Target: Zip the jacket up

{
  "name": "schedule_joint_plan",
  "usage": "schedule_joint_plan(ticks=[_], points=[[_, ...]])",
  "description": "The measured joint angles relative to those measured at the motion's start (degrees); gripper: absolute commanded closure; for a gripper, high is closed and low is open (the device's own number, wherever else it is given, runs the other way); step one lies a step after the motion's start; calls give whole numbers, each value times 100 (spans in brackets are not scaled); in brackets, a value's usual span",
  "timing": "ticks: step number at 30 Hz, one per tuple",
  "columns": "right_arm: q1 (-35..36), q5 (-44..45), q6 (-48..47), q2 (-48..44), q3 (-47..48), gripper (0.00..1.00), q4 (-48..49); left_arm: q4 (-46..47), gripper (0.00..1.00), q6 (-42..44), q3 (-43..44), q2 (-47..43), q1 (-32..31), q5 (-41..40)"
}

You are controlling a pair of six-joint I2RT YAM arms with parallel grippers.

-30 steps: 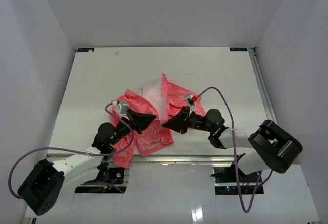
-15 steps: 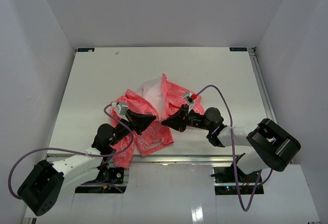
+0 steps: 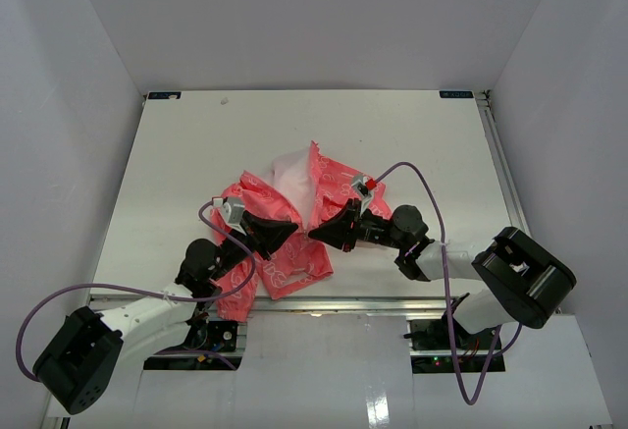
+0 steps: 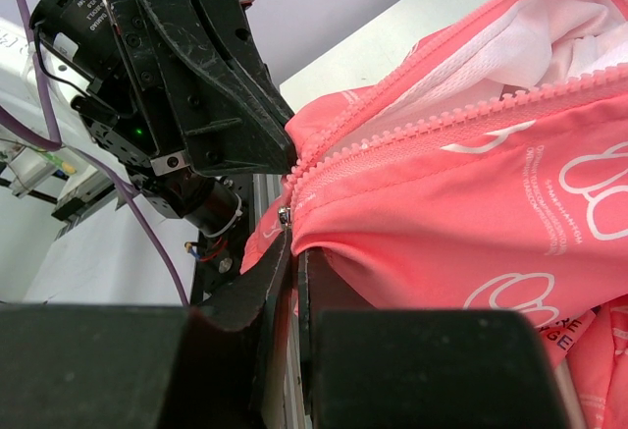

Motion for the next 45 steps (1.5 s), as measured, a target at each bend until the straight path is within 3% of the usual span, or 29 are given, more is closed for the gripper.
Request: schedule_joint_plan(ticks=[45], points=[[151, 448, 99, -161, -9, 92, -391, 30, 100, 524, -6, 51, -324, -660]])
